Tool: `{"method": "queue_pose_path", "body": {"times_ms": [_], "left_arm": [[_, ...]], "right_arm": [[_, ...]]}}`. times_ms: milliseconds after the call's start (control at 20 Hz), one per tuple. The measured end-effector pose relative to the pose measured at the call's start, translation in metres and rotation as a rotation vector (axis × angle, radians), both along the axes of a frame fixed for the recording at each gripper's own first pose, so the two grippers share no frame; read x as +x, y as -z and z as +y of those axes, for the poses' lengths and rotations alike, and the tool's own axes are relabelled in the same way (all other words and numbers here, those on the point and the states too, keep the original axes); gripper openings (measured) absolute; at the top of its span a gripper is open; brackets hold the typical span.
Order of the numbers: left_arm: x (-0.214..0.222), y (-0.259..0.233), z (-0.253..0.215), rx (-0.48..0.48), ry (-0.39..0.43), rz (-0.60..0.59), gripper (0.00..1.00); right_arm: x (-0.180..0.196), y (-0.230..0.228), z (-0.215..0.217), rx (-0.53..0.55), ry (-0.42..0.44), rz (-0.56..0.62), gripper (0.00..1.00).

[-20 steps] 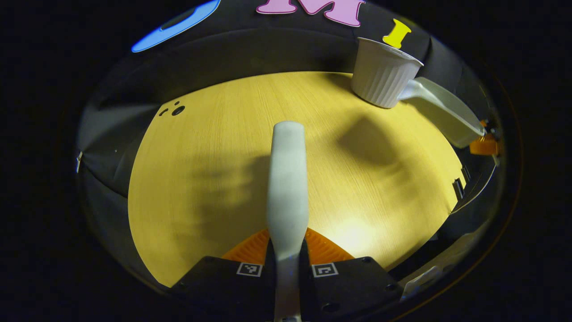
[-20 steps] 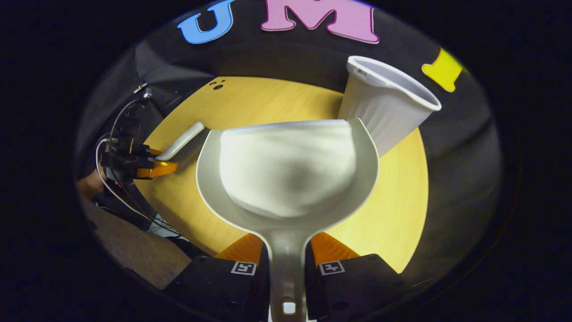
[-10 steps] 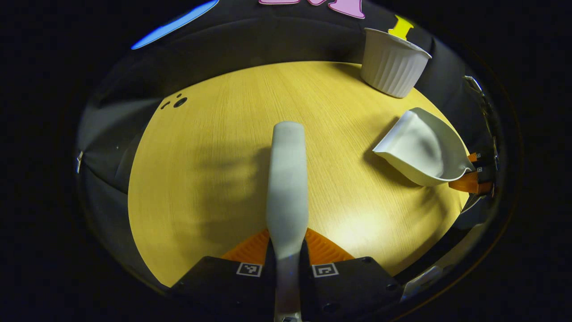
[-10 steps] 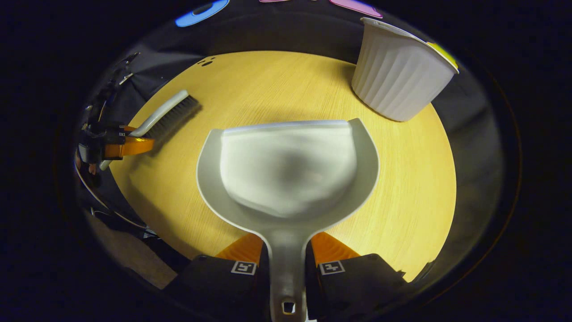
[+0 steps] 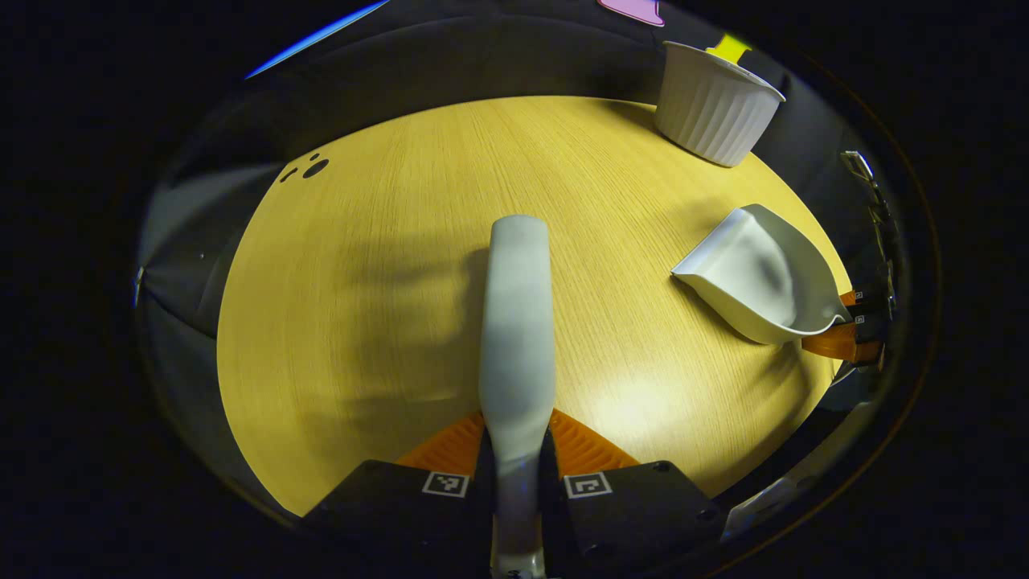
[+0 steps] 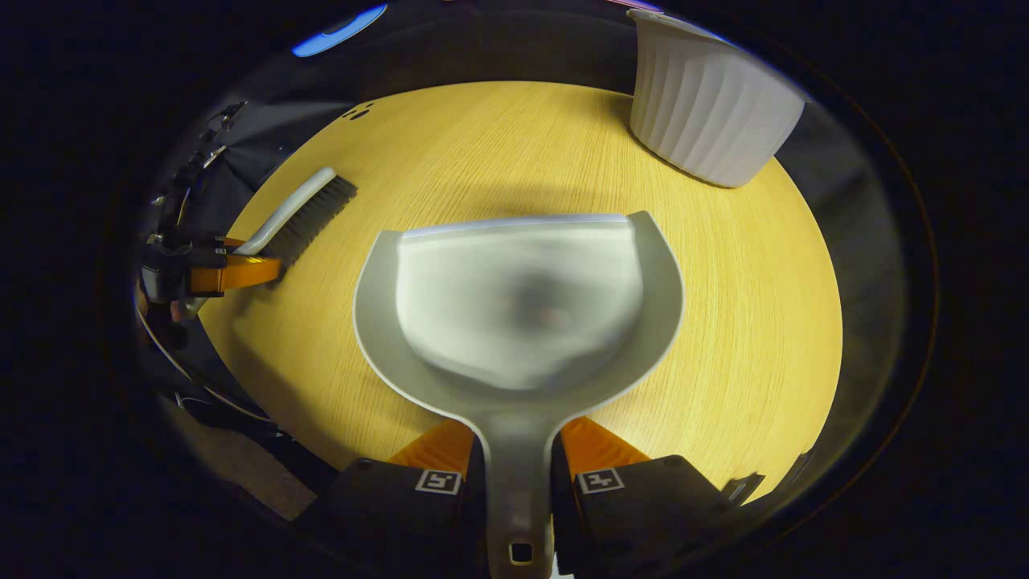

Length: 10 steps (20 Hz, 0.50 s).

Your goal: Pick up the small broom and dustpan from the desktop, sweep the trash into the dustpan with the broom, and then empty the trash into the garbage bin.

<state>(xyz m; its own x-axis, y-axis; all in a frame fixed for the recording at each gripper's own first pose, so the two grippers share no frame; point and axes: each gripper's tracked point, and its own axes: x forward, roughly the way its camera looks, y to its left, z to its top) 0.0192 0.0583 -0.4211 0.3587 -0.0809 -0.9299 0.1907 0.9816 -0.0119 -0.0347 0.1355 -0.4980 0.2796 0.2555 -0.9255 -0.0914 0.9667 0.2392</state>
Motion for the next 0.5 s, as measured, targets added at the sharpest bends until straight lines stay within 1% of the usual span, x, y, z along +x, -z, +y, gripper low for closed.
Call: {"method": "queue_pose_path", "body": {"times_ms": [50, 100, 150, 200, 250, 300, 400, 450, 500], "left_arm": [[0.001, -0.001, 0.001, 0.002, -0.002, -0.008, 0.29], [0.002, -0.002, 0.003, 0.006, -0.003, -0.016, 0.33], [0.002, -0.003, 0.004, 0.011, 0.001, -0.020, 0.32], [0.002, -0.005, 0.004, 0.018, 0.005, -0.025, 0.32], [0.000, -0.007, 0.001, 0.022, 0.009, -0.025, 0.33], [-0.002, -0.009, 0.000, 0.027, 0.010, -0.026, 0.33], [-0.005, -0.012, 0.001, 0.039, 0.011, -0.028, 0.36], [-0.006, -0.016, 0.001, 0.042, 0.012, -0.031, 0.36], [-0.009, -0.019, 0.002, 0.048, 0.012, -0.037, 0.36]], "right_arm": [[0.000, 0.000, 0.000, 0.000, -0.003, 0.001, 0.38], [0.001, 0.001, 0.000, 0.001, -0.001, -0.001, 0.34], [0.000, 0.000, 0.002, 0.007, -0.001, 0.003, 0.34], [0.000, 0.000, 0.003, 0.016, 0.003, 0.003, 0.39], [-0.002, -0.002, 0.003, 0.022, -0.001, 0.009, 0.39], [-0.002, -0.002, 0.003, 0.025, -0.003, 0.005, 0.34], [-0.003, -0.007, 0.002, 0.028, -0.003, -0.004, 0.48], [-0.003, -0.012, 0.000, 0.029, -0.002, -0.013, 0.40], [-0.003, -0.018, -0.001, 0.035, -0.003, -0.020, 0.48]]}}
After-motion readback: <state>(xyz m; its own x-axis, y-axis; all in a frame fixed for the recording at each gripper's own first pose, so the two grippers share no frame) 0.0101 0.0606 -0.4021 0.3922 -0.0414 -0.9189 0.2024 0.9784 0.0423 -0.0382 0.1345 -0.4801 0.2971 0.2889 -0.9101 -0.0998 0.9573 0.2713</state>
